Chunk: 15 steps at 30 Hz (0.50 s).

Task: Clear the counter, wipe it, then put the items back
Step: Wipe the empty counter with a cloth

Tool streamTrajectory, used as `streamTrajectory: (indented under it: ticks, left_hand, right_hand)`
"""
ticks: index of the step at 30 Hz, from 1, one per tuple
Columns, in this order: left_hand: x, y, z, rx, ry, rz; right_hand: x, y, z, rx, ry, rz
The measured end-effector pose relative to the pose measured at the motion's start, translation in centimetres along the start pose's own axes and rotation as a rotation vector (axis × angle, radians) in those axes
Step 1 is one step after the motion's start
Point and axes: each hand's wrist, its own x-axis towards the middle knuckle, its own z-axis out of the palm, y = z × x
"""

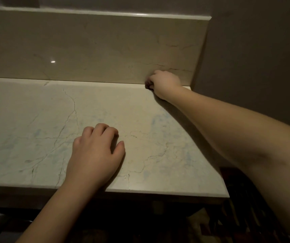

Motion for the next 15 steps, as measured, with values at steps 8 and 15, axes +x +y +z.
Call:
streamTrajectory:
  ticks: [8,15]
  left_hand:
    - [0.0,0.1,0.0,0.008,-0.010,-0.015]
    - [0.0,0.0,-0.1,0.002,-0.013,-0.014]
  right_hand:
    - [-3.0,7.5,-0.1,0.033,-0.022,0.049]
    - [-8.4,6.2,-1.3,0.279,-0.059,-0.056]
